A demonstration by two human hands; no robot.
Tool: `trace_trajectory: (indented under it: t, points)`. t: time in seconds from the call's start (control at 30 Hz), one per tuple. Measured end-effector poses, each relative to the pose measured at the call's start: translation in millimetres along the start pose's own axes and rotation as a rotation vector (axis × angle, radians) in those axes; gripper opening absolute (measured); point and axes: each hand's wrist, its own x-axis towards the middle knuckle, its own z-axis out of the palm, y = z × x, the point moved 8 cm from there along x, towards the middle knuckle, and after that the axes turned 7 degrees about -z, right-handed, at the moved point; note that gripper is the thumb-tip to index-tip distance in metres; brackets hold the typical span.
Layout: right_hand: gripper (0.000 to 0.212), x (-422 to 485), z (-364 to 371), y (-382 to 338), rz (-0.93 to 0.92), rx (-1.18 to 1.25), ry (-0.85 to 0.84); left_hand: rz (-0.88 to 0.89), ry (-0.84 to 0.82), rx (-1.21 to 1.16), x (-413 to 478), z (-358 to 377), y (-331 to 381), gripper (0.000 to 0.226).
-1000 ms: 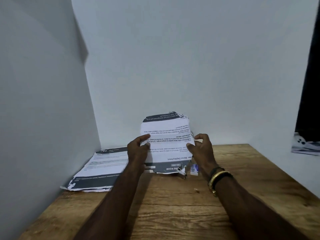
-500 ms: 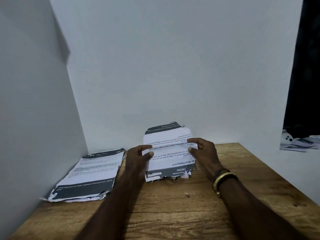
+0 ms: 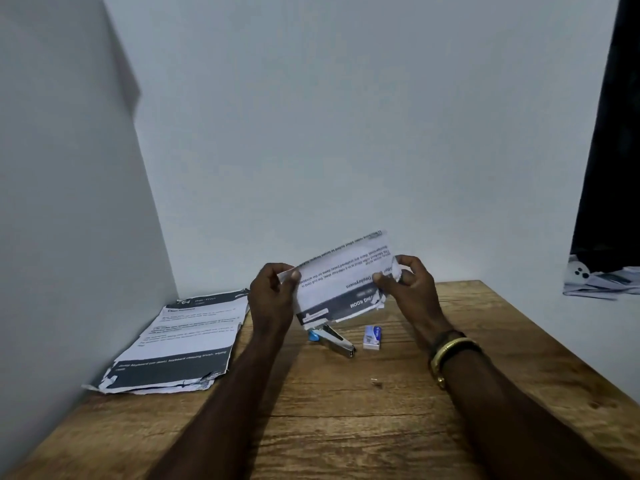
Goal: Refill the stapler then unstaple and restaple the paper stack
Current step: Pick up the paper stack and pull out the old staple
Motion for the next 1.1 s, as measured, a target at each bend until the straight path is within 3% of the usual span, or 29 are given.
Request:
trace_trajectory:
  t: [0.13,0.27,0.4,0.53,0.6,0.67,0.73,0.83,0.9,1.1]
  points:
    - [0.048,-4.6,10.4,7.4,0.08,0.049,-0.096,-0.213,0.002,-0.111,3.0,-2.0,-19.0,0.013]
    - [0.039,-3.9,5.3,6.9,0.073,0.102,-0.023,-0.581,-0.258,-0.361,-6.1,12.1,-42.2,0.027]
    - [0.038,-6.8,5.0,5.7,0.068,0.102,0.006,-0.687,-0.463,-0.332,-19.9,23.4,-53.8,0.036]
    - [0.023,-10.3,8.6,9.9,0.148,0.047,0.054,-0.691,-0.295,-0.35,-15.4,15.4,-61.5,0.035]
    - [0.018,-13.1,9.4,11.6,0.185,-0.173,0.042,-0.718,-0.175,-0.405,-12.1,6.1,-68.1,0.03]
    - [0.012,-17.4,21.4,4.5,0.108,-0.448,-0.102,-0.735,-0.091,-0.423,-10.4,-1.2,-74.5,0.03]
    - [0.007,-29.1,47.9,-2.6,-0.009,-0.649,-0.36,-0.743,-0.033,-0.442,-9.2,-5.6,-79.9,0.028]
    - [0.05,-46.6,78.6,5.7,-0.083,-1.046,-0.652,-0.727,0.01,-0.431,-6.5,-9.3,-85.8,0.031]
    - [0.054,-51.4,90.6,11.0,-0.146,-1.227,-0.715,-0.719,0.008,-0.399,-6.2,-9.8,-87.9,0.038]
    - [0.02,-51.5,93.0,9.8,-0.15,-1.076,-0.647,-0.675,0.008,-0.39,-1.2,-11.5,-93.2,0.063]
